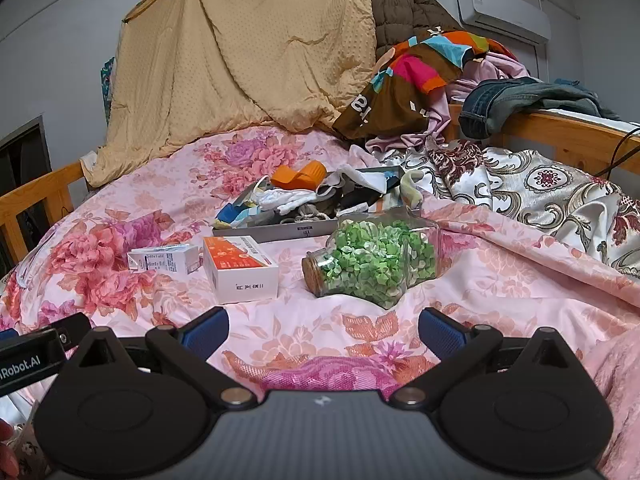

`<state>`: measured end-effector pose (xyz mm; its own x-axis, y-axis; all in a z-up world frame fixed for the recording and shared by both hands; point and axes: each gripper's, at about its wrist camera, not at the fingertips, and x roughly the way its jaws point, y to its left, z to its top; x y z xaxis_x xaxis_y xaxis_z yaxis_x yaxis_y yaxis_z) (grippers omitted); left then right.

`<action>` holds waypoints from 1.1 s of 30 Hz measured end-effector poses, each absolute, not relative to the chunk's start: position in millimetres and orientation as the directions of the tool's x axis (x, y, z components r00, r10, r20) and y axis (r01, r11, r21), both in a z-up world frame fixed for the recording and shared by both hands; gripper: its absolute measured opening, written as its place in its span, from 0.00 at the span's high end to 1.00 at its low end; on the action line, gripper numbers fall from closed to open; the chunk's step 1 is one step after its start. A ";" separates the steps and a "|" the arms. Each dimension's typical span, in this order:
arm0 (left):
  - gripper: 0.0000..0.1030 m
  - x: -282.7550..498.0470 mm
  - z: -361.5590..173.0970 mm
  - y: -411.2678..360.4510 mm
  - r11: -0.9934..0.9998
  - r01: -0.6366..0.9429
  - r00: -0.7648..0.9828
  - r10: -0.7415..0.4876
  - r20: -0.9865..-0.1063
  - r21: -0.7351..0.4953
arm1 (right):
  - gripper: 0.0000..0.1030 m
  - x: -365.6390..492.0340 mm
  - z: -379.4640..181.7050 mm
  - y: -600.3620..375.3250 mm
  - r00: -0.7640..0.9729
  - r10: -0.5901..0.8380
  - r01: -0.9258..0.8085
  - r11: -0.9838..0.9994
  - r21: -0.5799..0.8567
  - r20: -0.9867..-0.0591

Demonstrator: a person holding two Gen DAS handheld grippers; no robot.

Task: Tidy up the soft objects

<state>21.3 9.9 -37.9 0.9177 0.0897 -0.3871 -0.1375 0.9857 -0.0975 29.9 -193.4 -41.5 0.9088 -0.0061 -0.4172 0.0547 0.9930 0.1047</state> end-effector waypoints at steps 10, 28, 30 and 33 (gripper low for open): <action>0.01 22.0 -39.5 12.5 0.984 -0.148 0.912 0.097 -0.398 -0.098 | 0.00 31.7 -42.4 -191.5 0.907 -0.003 0.050 0.994 0.102 -0.421; 0.01 21.3 -38.8 11.9 0.984 -0.146 0.915 0.096 -0.392 -0.100 | 0.00 32.3 -42.1 -192.5 0.906 0.002 0.045 0.994 0.100 -0.423; 0.01 21.5 -38.9 12.1 0.985 -0.144 0.915 0.094 -0.393 -0.099 | 0.00 32.3 -42.0 -192.6 0.906 0.002 0.045 0.994 0.100 -0.423; 0.01 21.7 -39.0 12.6 0.984 -0.143 0.915 0.092 -0.393 -0.103 | 0.00 32.3 -42.1 -192.3 0.906 0.003 0.043 0.994 0.101 -0.424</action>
